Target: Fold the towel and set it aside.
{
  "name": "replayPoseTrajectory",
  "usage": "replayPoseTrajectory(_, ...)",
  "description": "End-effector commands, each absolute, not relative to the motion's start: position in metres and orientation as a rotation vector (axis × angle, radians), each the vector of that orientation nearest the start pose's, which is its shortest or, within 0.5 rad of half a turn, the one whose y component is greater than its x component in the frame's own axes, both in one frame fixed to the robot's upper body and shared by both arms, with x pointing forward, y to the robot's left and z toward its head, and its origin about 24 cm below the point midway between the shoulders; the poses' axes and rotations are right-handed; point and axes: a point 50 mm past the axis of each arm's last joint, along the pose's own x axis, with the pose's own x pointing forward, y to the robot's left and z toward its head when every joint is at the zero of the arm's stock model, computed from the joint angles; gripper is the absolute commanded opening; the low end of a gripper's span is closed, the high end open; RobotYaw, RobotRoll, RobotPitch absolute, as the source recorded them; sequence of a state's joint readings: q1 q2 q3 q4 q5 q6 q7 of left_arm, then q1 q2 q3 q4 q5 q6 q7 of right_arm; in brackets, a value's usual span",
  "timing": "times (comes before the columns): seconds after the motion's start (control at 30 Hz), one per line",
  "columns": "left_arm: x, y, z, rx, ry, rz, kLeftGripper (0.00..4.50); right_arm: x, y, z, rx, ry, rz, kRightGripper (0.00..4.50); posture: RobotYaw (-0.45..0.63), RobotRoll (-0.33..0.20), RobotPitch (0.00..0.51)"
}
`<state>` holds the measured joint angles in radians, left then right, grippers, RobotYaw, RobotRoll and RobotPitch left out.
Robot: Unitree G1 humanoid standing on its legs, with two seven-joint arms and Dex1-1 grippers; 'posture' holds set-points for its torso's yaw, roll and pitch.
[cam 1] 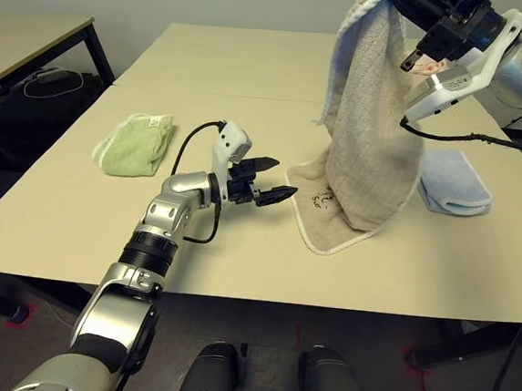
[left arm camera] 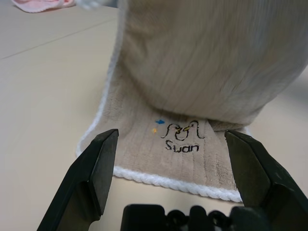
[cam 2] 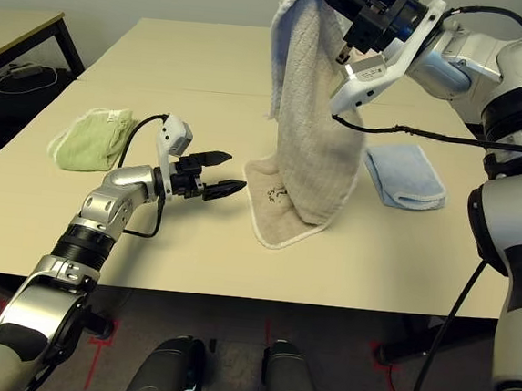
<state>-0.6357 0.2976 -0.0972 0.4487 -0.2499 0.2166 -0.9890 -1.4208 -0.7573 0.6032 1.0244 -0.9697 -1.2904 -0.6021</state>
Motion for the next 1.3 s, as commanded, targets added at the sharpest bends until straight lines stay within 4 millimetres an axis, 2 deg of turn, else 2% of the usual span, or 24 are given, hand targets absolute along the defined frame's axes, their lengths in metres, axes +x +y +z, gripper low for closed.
replayPoseTrajectory(0.03,0.338,0.127,0.108,0.089,0.122,-1.097,4.50,0.345,-0.156,0.306,-1.487,-1.390,0.544,0.06,0.01,0.000,0.041)
replayPoseTrajectory(0.1,0.338,0.127,0.108,0.089,0.124,-1.096,4.50,0.347,-0.157,0.315,-1.495,-1.386,0.484,0.06,0.00,0.000,0.039)
replayPoseTrajectory(0.23,0.339,0.125,0.106,0.085,0.127,-1.100,4.50,0.331,-0.119,0.316,-1.343,-1.555,0.664,0.06,-0.01,0.000,0.032)
replayPoseTrajectory(0.3,0.339,0.124,0.106,0.083,0.127,-1.100,4.50,0.321,-0.115,0.313,-1.300,-1.609,0.760,0.06,0.00,0.000,0.032)
replayPoseTrajectory(0.37,0.339,0.123,0.106,0.082,0.125,-1.099,4.50,0.316,-0.126,0.307,-1.313,-1.597,0.814,0.06,0.00,0.000,0.032)
replayPoseTrajectory(0.43,0.340,0.122,0.106,0.083,0.124,-1.100,4.50,0.324,-0.149,0.302,-1.403,-1.462,0.758,0.06,0.00,0.000,0.031)
replayPoseTrajectory(0.5,0.341,0.120,0.107,0.080,0.119,-1.100,4.50,0.349,-0.188,0.301,-1.571,-1.184,0.495,0.06,0.00,0.000,0.032)
replayPoseTrajectory(0.53,0.341,0.120,0.107,0.080,0.118,-1.101,4.50,0.356,-0.201,0.306,-1.626,-1.108,0.375,0.06,0.00,0.000,0.032)
replayPoseTrajectory(0.6,0.341,0.120,0.107,0.081,0.120,-1.104,4.50,0.364,-0.209,0.318,-1.659,-1.064,0.202,0.06,-0.01,0.000,0.031)
replayPoseTrajectory(0.7,0.341,0.119,0.106,0.081,0.122,-1.106,4.50,0.370,-0.199,0.336,-1.629,-1.109,0.067,0.06,-0.02,0.000,0.033)
replayPoseTrajectory(0.77,0.341,0.118,0.106,0.080,0.123,-1.108,4.50,0.370,-0.186,0.343,-1.582,-1.170,0.054,0.06,-0.02,0.000,0.032)
replayPoseTrajectory(0.93,0.343,0.116,0.106,0.073,0.117,-1.103,4.50,0.345,-0.127,0.332,-1.376,-1.480,0.443,0.06,-0.01,0.000,0.031)
replayPoseTrajectory(1.03,0.343,0.115,0.105,0.069,0.117,-1.100,4.50,0.319,-0.104,0.318,-1.240,-1.638,0.745,0.06,-0.01,0.000,0.034)
replayPoseTrajectory(1.07,0.343,0.115,0.105,0.066,0.117,-1.099,4.50,0.314,-0.105,0.313,-1.225,-1.657,0.809,0.06,-0.01,0.000,0.034)
replayPoseTrajectory(1.1,0.343,0.115,0.105,0.064,0.117,-1.099,4.50,0.312,-0.109,0.309,-1.227,-1.648,0.838,0.06,-0.01,0.000,0.035)
replayPoseTrajectory(1.17,0.343,0.114,0.104,0.063,0.116,-1.099,4.50,0.322,-0.136,0.305,-1.335,-1.499,0.766,0.06,-0.02,0.000,0.037)
replayPoseTrajectory(1.3,0.343,0.112,0.104,0.061,0.115,-1.100,4.50,0.345,-0.201,0.314,-1.558,-1.166,0.426,0.06,-0.01,0.000,0.038)
